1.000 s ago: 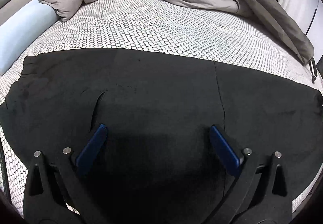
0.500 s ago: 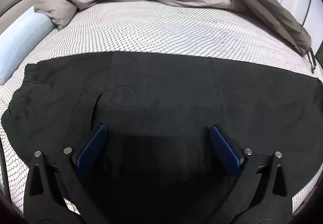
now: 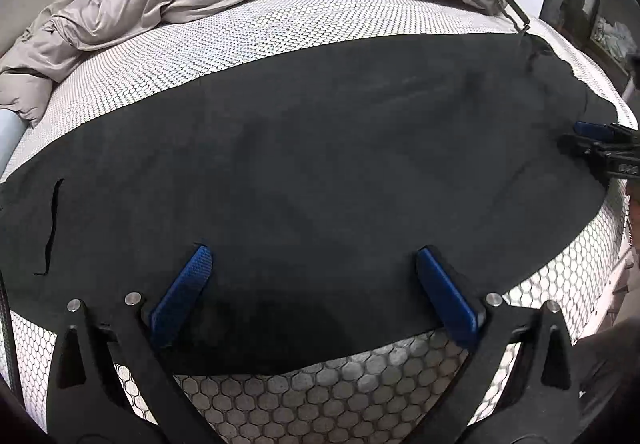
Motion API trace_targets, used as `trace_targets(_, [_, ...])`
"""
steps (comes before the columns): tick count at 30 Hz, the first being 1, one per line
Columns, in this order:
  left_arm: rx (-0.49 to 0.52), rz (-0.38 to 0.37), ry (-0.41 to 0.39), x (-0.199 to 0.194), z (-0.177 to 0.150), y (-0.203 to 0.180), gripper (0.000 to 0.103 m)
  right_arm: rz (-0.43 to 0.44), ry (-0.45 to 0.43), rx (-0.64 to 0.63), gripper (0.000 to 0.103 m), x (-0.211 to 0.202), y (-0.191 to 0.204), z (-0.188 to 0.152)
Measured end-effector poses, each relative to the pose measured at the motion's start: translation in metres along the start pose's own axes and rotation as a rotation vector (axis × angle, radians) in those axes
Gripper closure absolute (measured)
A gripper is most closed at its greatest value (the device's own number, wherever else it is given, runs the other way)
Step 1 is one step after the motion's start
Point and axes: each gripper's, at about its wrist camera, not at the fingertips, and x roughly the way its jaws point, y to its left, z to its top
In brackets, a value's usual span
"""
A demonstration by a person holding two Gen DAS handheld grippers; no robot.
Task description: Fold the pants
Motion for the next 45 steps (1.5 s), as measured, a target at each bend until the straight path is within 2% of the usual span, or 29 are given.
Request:
trace_targets(2, [-0.016,-0.009,0.013,0.0,-0.001,0.008,0.001,-0.031,-0.019,-0.033,0.021,0.001,-0.002,-0.002])
trace_targets(4, [-0.023,-0.005,0.018,-0.002,-0.003,0.014,0.001,-0.134,-0.022,-0.033,0.02,-0.002,-0.016,-0.001])
trace_targets(8, [-0.024,0.011,0.017,-0.002,-0.004,0.018,0.001,-0.305,-0.011,0.018,0.018,-0.013,-0.063,-0.004])
trace_targets(10, [-0.026,0.018,0.021,-0.002,-0.003,0.02,0.001,-0.331,-0.012,0.101,0.017,-0.017,-0.095,-0.007])
trace_targets(12, [-0.038,0.02,0.025,-0.005,-0.003,0.018,0.001,-0.285,-0.021,0.192,0.018,-0.023,-0.122,-0.012])
trace_targets(14, [-0.062,0.016,0.025,-0.011,0.0,0.013,0.002,-0.22,-0.033,0.222,0.019,-0.031,-0.134,-0.019])
trace_targets(16, [-0.088,-0.037,-0.017,-0.02,0.007,0.003,0.002,-0.176,-0.059,0.247,0.018,-0.038,-0.138,-0.018])
trace_targets(19, [-0.097,-0.112,-0.066,-0.024,0.02,-0.029,0.002,-0.001,-0.098,0.384,0.018,-0.057,-0.16,-0.031])
trace_targets(21, [-0.049,-0.155,-0.087,-0.021,0.027,-0.061,0.002,0.066,-0.122,0.474,0.018,-0.062,-0.176,-0.035])
trace_targets(23, [0.014,-0.174,-0.083,-0.013,0.029,-0.09,0.002,0.098,-0.119,0.546,0.018,-0.061,-0.189,-0.04])
trace_targets(25, [0.088,-0.157,-0.035,0.001,0.026,-0.118,0.002,0.068,-0.104,0.585,0.019,-0.059,-0.201,-0.046])
trace_targets(27, [0.128,-0.109,-0.011,0.009,0.021,-0.13,0.002,0.085,-0.107,0.647,0.027,-0.06,-0.214,-0.059])
trace_targets(32, [0.099,-0.14,-0.007,0.009,0.02,-0.129,0.001,0.384,-0.23,0.864,0.027,-0.046,-0.245,-0.075])
trace_targets(35, [0.106,-0.135,-0.021,0.011,0.019,-0.128,0.001,0.483,-0.293,0.935,0.031,-0.032,-0.255,-0.072])
trace_targets(38, [0.097,-0.145,-0.023,0.013,0.021,-0.122,0.001,0.478,-0.349,0.951,0.043,-0.019,-0.257,-0.062])
trace_targets(39, [0.092,-0.15,-0.024,0.012,0.02,-0.121,0.001,0.461,-0.352,0.941,0.053,-0.018,-0.255,-0.058])
trace_targets(40, [0.088,-0.155,-0.024,0.011,0.02,-0.12,0.001,0.422,-0.351,0.919,0.06,-0.016,-0.252,-0.053])
trace_targets(41, [0.081,-0.161,-0.025,0.009,0.02,-0.118,0.001,0.376,-0.346,0.899,0.072,-0.015,-0.252,-0.05])
trace_targets(43, [0.047,-0.168,-0.03,0.004,0.022,-0.107,0.002,0.271,-0.347,0.843,0.079,-0.025,-0.243,-0.038])
trace_targets(44, [0.023,-0.168,-0.033,0.001,0.023,-0.099,0.002,0.249,-0.364,0.81,0.085,-0.033,-0.236,-0.031])
trace_targets(45, [-0.004,-0.168,-0.036,-0.001,0.025,-0.09,0.002,0.238,-0.378,0.772,0.086,-0.041,-0.225,-0.019])
